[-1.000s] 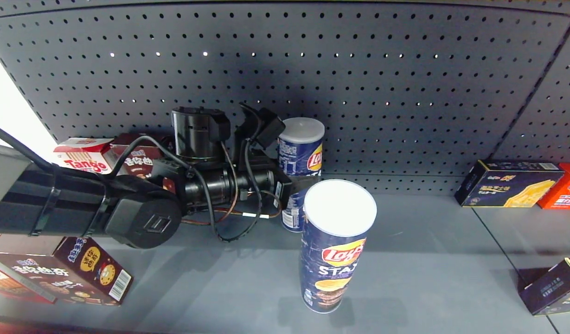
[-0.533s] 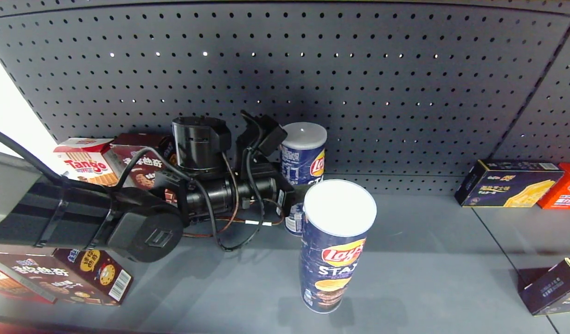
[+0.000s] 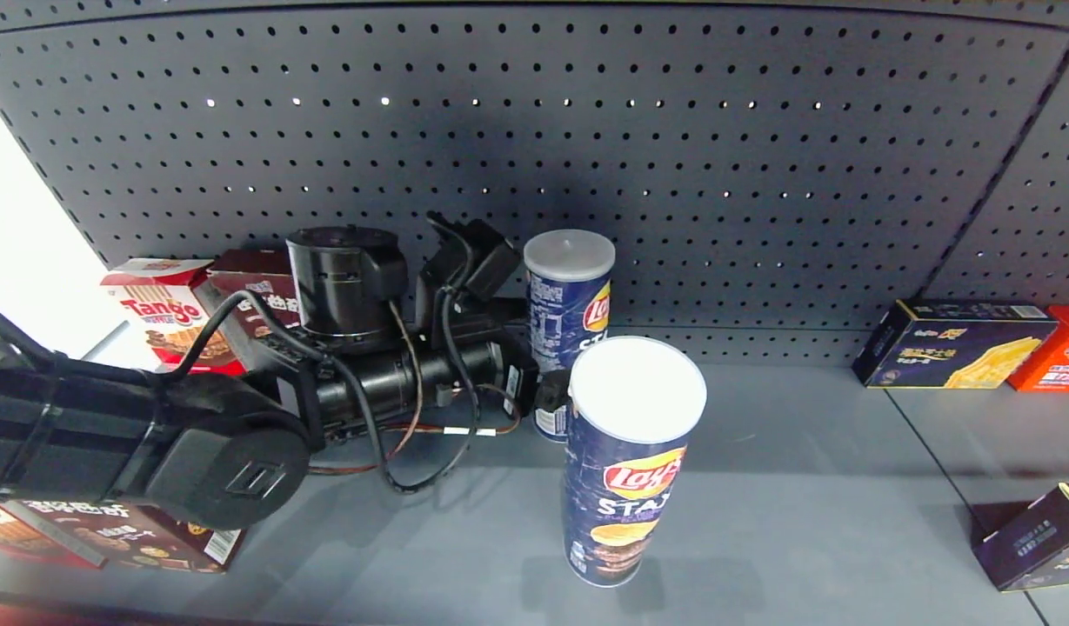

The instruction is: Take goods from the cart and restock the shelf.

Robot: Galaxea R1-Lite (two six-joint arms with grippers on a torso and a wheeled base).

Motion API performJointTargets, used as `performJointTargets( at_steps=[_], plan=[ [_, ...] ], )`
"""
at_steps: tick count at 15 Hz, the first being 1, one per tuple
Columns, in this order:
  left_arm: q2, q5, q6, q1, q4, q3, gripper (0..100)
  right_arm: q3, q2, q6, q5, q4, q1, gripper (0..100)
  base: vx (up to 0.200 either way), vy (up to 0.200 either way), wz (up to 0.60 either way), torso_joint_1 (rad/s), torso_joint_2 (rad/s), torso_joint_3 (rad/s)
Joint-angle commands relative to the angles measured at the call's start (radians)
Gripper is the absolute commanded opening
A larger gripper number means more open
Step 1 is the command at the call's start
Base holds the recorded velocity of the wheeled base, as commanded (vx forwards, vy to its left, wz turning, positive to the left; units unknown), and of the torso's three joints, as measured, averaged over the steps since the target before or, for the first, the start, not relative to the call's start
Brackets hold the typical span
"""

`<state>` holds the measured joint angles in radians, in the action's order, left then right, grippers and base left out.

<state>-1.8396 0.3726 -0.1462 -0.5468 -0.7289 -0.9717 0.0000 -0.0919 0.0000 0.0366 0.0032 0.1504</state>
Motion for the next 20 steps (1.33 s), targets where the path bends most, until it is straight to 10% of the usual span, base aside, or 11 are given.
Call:
performJointTargets(
  at_steps=[1,20],
  plan=[
    [0.068,-0.046,-0.001,-0.001,-0.004,0.062,100,0.000,-0.002,0.000,0.000,0.000,0.000,100,0.000,0.000,0.00,0.000,0.00,0.000],
    [0.065,-0.316,-0.032,0.005,-0.006,0.119,100,0.000,-0.002,0.000,0.000,0.000,0.000,100,0.000,0.000,0.00,0.000,0.00,0.000]
  ],
)
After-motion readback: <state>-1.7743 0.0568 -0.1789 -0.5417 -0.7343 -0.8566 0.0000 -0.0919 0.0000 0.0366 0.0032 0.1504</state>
